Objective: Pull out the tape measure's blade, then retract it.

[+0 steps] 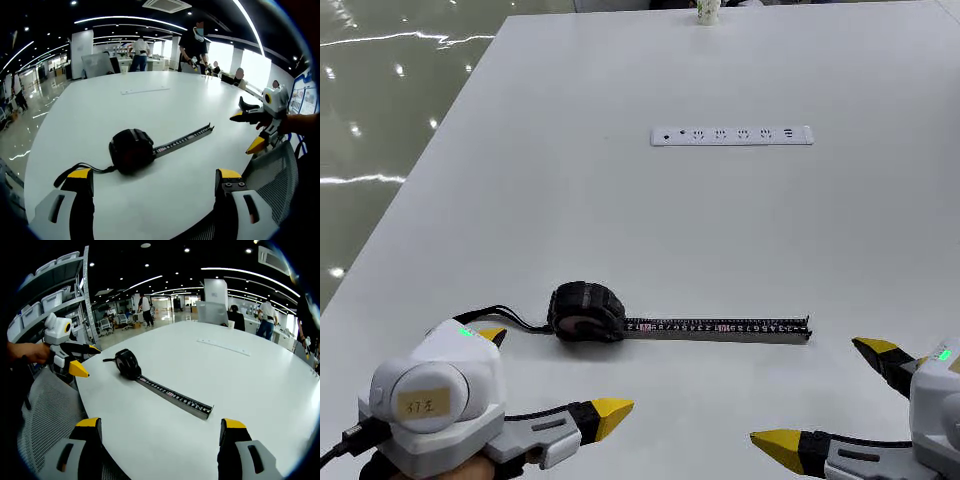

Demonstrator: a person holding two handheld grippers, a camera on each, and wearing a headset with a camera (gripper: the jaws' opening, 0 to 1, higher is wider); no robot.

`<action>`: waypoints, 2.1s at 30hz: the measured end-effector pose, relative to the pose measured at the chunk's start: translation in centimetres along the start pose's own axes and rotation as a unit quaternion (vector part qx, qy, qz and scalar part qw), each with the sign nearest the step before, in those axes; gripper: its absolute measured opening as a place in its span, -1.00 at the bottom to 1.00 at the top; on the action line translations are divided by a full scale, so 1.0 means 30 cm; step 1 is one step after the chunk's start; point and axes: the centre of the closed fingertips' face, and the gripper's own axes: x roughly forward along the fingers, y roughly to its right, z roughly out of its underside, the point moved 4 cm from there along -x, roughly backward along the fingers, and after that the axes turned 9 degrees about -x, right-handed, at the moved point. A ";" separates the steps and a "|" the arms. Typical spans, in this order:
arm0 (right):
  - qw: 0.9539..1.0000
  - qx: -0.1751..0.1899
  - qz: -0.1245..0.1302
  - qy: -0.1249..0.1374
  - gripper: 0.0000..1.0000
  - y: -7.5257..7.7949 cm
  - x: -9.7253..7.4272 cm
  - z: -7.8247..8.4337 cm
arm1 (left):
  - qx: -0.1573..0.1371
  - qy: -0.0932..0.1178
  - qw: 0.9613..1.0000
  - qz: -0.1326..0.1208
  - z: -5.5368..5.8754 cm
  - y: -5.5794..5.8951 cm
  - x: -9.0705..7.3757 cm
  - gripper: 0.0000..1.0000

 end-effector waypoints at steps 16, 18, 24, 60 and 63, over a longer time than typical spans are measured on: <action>0.999 -0.023 -0.030 -0.005 0.91 0.023 0.006 -0.002 | -0.026 0.000 1.000 -0.017 -0.029 -0.001 0.035 0.98; 0.999 -0.024 -0.035 -0.006 0.88 0.032 0.008 0.000 | -0.022 0.000 1.000 -0.017 -0.032 0.004 0.041 0.98; 0.998 -0.037 -0.048 -0.007 0.83 0.054 0.015 0.000 | -0.026 0.011 0.999 -0.024 -0.051 0.010 0.073 0.95; 0.989 -0.099 -0.103 -0.034 0.38 0.178 0.104 0.010 | -0.068 0.016 0.994 -0.086 -0.064 -0.053 0.212 0.84; 0.988 -0.105 -0.106 -0.037 0.33 0.189 0.111 0.014 | -0.072 0.014 0.993 -0.089 -0.062 -0.058 0.226 0.82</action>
